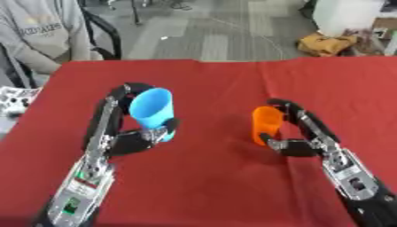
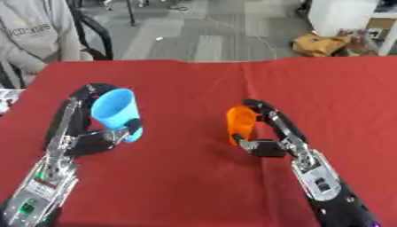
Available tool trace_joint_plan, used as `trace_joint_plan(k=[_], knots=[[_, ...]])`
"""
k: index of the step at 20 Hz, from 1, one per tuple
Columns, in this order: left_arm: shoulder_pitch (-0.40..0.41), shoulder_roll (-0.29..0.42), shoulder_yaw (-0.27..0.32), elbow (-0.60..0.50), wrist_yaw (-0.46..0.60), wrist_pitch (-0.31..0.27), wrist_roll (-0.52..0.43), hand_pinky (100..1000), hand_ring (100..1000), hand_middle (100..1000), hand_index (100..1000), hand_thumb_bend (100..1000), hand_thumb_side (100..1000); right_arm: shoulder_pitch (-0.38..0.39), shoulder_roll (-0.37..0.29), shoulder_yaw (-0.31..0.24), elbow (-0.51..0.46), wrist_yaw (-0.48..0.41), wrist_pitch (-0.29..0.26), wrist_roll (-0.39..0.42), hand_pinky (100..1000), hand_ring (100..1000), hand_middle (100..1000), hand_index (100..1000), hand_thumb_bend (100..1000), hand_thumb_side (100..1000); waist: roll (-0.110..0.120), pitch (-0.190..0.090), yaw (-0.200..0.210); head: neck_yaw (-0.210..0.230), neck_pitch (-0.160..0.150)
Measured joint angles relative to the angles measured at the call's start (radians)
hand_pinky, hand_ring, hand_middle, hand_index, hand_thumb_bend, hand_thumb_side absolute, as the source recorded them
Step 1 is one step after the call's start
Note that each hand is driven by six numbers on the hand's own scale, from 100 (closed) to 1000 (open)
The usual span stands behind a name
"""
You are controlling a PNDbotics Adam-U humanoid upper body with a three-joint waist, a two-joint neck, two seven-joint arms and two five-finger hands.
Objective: Pour the contents of one cup into another cup.
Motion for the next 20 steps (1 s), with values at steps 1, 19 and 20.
trace_joint_plan(k=[1,19,20], knots=[[0.000,0.000,0.000,0.002,0.000,0.000,0.000,324,270,303,663,602,100,0.000,0.000,-0.003,-0.003,-0.001,-0.002,-0.002,780,876,877,937,399,100,0.000,0.000,-0.001,0.000,0.000],[0.001,0.000,0.000,0.003,-0.008,-0.003,-0.003,327,271,302,664,585,100,0.000,0.012,-0.010,0.044,0.003,-0.012,0.001,773,867,864,927,428,100,0.010,0.000,-0.003,0.000,0.000],[0.001,0.000,0.000,0.003,-0.008,-0.003,-0.003,328,271,303,664,584,100,0.000,0.016,-0.010,0.050,0.004,-0.014,0.002,772,866,863,925,428,100,0.012,0.000,-0.003,0.000,0.000]])
